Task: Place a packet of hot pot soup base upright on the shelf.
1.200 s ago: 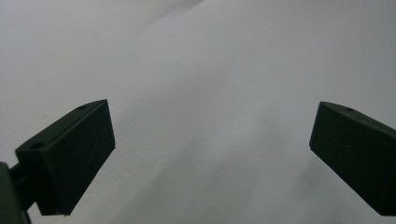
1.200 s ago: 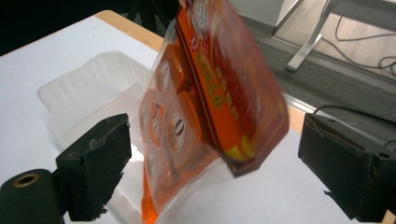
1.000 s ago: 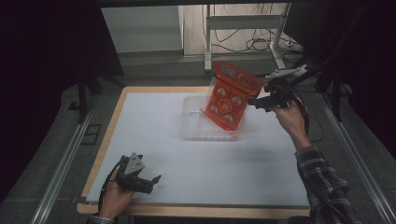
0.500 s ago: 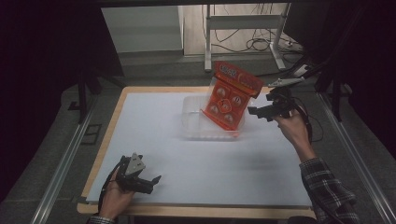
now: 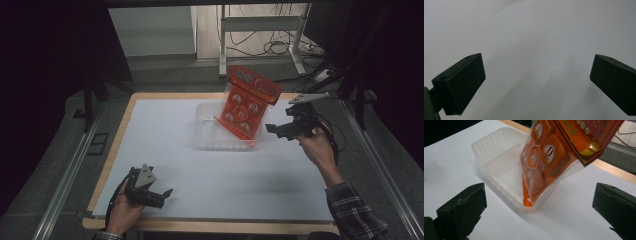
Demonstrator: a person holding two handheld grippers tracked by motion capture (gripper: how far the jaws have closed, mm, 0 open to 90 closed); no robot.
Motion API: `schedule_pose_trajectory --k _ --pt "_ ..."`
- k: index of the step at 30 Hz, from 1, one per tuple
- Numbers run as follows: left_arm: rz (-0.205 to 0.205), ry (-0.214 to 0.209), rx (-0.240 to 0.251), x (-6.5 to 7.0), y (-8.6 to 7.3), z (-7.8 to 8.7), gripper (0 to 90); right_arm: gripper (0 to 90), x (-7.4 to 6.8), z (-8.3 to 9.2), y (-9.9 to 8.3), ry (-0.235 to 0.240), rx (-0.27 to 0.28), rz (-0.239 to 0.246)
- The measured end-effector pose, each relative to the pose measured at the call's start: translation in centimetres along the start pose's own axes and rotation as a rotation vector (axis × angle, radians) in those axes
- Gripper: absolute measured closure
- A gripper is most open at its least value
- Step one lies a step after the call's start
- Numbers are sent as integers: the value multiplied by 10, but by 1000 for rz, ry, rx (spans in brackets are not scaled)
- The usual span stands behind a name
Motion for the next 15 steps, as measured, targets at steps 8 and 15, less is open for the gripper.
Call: schedule_pose_trajectory --k 8,15 --pt "-3 -2 -2 0 0 0 0 0 -13 6 -8 17 -13 -5" --pt "-4 -3 -3 0 0 0 0 0 -24 9 -15 21 -15 5"
Point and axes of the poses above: each handheld gripper's, and its own axes: z roughly backward along the jaws, y roughly out of its top, x roughly to its right, the point moved 2 cm from there along -z, roughly forward along the jaws, and after that the axes turned 6 degrees about x, right-handed, at the moved point
